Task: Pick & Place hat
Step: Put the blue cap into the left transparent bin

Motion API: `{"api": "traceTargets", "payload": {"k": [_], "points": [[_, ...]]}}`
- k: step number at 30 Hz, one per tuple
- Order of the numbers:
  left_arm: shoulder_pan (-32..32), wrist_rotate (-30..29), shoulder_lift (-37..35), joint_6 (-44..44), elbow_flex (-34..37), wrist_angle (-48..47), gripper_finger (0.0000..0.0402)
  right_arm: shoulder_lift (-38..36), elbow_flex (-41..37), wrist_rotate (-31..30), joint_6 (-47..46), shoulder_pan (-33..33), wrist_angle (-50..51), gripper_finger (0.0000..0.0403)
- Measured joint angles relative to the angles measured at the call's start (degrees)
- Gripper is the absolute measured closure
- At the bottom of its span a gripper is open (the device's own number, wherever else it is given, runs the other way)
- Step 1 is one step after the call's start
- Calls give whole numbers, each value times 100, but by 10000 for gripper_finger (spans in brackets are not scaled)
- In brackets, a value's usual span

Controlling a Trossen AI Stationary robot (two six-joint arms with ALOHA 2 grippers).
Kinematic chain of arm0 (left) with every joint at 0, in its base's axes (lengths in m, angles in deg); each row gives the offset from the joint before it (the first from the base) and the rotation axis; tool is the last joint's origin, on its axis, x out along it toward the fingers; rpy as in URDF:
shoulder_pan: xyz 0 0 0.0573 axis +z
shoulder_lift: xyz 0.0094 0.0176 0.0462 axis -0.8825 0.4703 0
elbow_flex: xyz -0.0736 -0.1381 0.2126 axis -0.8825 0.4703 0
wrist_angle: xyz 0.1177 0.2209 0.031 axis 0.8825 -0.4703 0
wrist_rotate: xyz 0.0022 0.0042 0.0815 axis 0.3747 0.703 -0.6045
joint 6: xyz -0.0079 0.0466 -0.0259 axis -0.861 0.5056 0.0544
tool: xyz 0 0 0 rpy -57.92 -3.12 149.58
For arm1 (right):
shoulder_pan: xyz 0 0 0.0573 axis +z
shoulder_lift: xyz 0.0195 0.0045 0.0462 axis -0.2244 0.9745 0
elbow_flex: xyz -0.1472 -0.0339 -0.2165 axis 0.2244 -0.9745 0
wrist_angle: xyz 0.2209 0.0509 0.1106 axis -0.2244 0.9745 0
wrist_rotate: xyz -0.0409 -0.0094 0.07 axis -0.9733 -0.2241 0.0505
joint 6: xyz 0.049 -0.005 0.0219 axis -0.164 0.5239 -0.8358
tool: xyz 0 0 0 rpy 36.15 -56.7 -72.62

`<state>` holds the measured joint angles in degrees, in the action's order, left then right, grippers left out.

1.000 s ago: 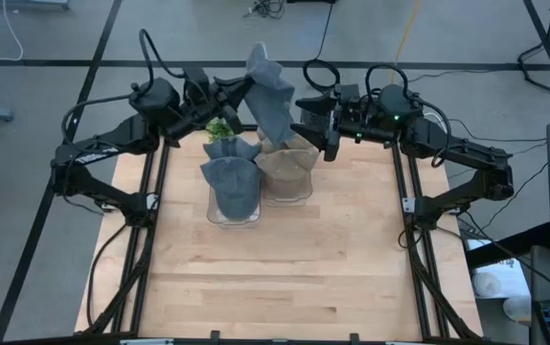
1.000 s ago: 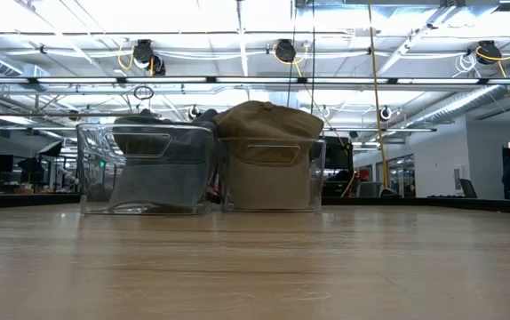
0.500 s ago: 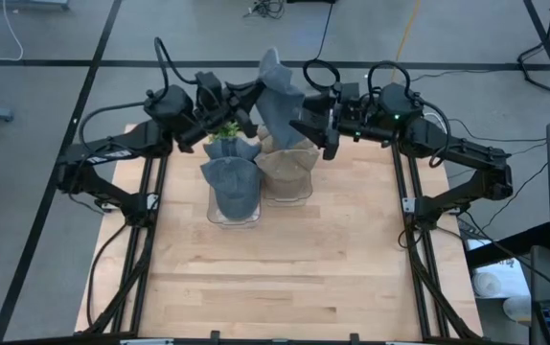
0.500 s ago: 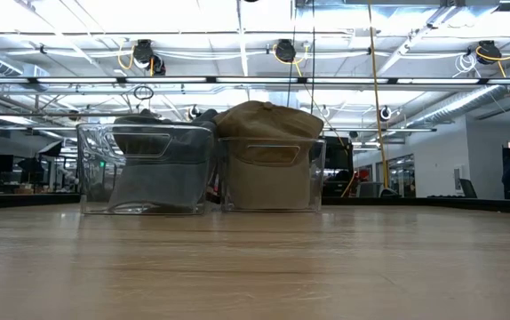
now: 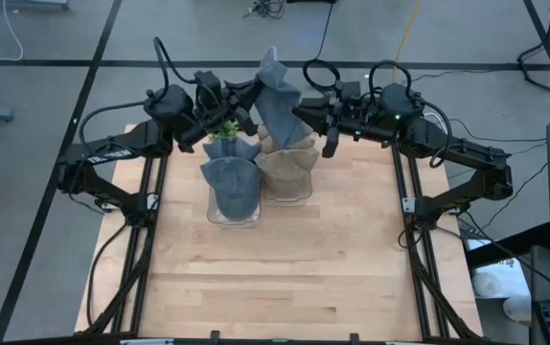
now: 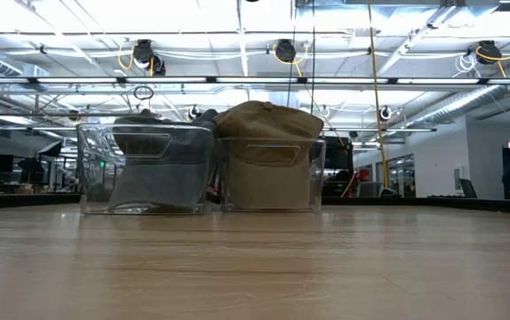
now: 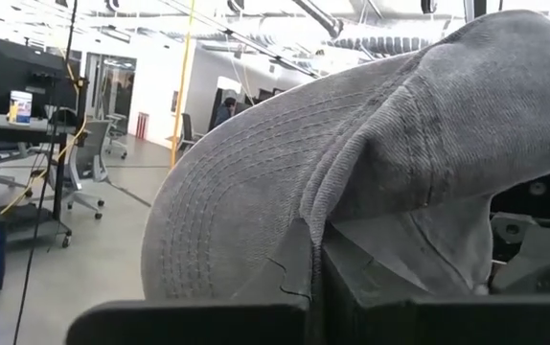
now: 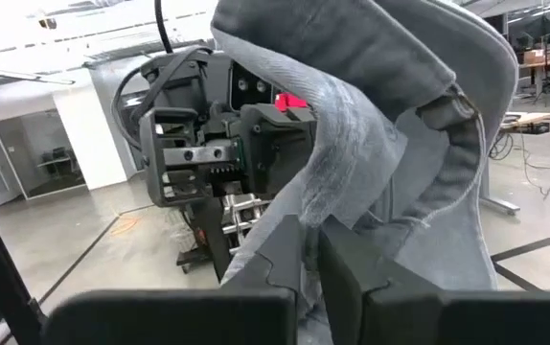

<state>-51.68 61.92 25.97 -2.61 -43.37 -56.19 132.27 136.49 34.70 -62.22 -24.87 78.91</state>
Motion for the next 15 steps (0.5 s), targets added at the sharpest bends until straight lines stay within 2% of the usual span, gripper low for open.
{"api": "traceTargets", "payload": {"k": [11, 15], "points": [[-1, 113, 0, 198, 0, -234, 393, -22, 0, 24, 324, 0, -228, 401], [-2, 120, 0, 208, 0, -446, 391, -63, 0, 241, 382, 0, -253, 402]]}}
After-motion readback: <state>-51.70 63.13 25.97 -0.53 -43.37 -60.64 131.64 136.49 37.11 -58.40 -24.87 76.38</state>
